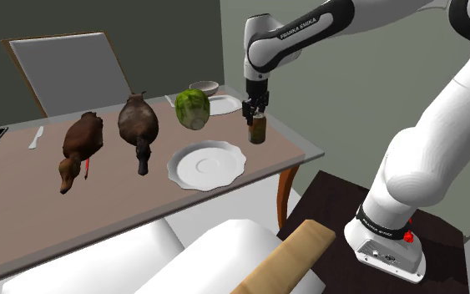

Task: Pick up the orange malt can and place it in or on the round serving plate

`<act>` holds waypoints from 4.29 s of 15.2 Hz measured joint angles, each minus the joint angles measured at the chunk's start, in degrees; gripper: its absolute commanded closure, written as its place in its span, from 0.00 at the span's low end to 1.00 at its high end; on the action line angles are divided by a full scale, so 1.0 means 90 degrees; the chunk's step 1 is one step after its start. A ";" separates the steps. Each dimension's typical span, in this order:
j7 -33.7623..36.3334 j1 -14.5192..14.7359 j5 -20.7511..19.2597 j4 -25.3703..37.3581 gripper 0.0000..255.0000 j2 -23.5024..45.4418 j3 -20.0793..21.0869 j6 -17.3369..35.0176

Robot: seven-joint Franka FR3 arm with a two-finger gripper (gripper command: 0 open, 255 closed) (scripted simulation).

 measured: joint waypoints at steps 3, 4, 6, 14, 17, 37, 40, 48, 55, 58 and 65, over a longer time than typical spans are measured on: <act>0.0013 0.0003 -0.0006 0.0157 1.00 -0.0085 0.0010 -0.0243; 0.0012 0.0002 -0.0010 0.0233 1.00 -0.0121 0.0011 -0.0353; 0.0027 0.0009 -0.0009 0.0360 1.00 -0.0149 0.0023 -0.0509; 0.0553 0.0254 0.0089 0.1125 1.00 0.0125 0.0361 -0.1006; 0.0928 0.0429 0.0143 0.1571 1.00 0.0492 0.0585 -0.1084; 0.2219 0.1054 0.0102 0.2924 1.00 0.2023 0.1235 -0.0910; 0.2206 0.1046 0.0100 0.2692 1.00 0.2040 0.1228 -0.0663; 0.2224 0.1053 0.0085 0.2312 1.00 0.2196 0.1230 -0.0125; 0.2225 0.1054 0.0084 0.2304 0.00 0.2203 0.1231 -0.0106; 0.2225 0.1054 0.0084 0.2306 0.00 0.2202 0.1231 -0.0106; 0.2206 0.1046 0.0101 0.2807 0.00 0.2026 0.1229 -0.0776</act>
